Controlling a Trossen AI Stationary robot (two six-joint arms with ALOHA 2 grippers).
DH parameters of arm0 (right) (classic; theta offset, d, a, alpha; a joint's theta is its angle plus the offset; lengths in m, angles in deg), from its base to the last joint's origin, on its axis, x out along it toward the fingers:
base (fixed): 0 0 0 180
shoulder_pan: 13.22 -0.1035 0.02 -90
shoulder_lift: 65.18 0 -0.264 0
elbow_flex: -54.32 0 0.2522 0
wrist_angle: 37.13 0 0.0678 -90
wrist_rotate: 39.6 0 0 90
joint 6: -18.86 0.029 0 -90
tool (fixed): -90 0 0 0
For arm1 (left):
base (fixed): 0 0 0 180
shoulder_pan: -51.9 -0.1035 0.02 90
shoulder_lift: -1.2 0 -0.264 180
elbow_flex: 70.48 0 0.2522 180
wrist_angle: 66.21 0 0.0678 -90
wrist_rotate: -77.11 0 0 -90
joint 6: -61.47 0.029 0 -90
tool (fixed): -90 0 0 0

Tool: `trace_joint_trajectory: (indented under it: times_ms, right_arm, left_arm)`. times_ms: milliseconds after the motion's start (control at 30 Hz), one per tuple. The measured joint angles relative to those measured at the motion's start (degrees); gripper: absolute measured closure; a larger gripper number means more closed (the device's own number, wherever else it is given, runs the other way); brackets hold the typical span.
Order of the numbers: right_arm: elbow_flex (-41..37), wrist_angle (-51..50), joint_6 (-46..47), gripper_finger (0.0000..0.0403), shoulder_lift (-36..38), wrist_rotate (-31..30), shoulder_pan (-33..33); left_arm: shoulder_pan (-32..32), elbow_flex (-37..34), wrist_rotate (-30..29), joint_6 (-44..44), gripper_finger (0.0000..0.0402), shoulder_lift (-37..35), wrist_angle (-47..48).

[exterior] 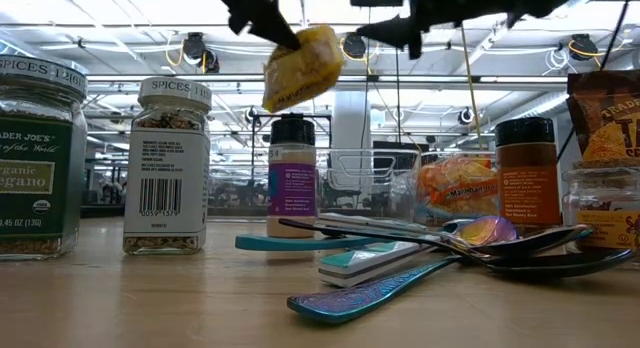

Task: Pick & Place Food Item
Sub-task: Put the yellow noodle pack into the right transparent bin

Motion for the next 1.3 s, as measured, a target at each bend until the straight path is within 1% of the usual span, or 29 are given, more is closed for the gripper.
trace_joint_trajectory:
  times_ms: [133,233,333,467,533,667,733,867,967,1100,1200,1300]
  right_arm:
    - [1.1,1.4,1.4,0.0125,-5.1,0.5,1.7]
    - [1.1,3.6,3.6,0.0130,-7.9,4.2,2.7]
    - [1.1,5.4,5.6,0.0133,-10.0,7.2,3.4]
    - [1.1,7.8,5.8,0.0135,-12.0,7.2,3.5]
    - [1.1,8.1,5.8,0.0145,-12.6,7.2,3.5]
    - [1.1,8.6,5.8,0.0185,-13.2,7.3,3.4]
    - [1.1,8.5,5.8,0.0213,-13.1,7.2,3.4]
    - [1.1,8.5,5.8,0.0275,-13.1,7.2,3.4]
    - [1.1,8.5,5.5,0.0315,-13.1,7.1,3.5]
    - [1.1,8.5,5.0,0.0353,-13.1,7.1,3.5]
    - [1.1,8.5,4.1,0.0372,-12.8,7.2,3.5]
    - [1.1,8.2,3.5,0.0388,-12.1,7.2,3.5]
  left_arm:
    - [-0.6,0.0,0.0,0.7,0.0397,1.9,-0.5]
    - [-1.1,0.0,0.0,0.2,0.0391,2.3,-0.5]
    - [-1.1,0.0,0.3,0.1,0.0397,2.6,-1.4]
    - [-1.1,0.0,0.9,0.0,0.0392,2.6,-1.4]
    - [-1.1,0.0,1.3,-0.1,0.0388,2.6,-1.5]
    - [-1.1,0.0,1.6,-0.7,0.0396,2.6,-1.4]
    - [-1.1,0.0,1.8,-0.9,0.0397,2.6,-1.4]
    - [-1.1,0.0,2.0,-1.8,0.0384,2.6,-1.4]
    - [-1.1,0.0,2.2,-3.0,0.0383,2.6,-1.4]
    - [-1.1,0.0,2.2,-5.6,0.0385,2.6,-1.6]
    - [-1.1,0.0,2.0,-7.6,0.0366,2.6,-2.5]
    - [-1.0,0.0,1.5,-9.2,0.0329,2.3,-3.4]
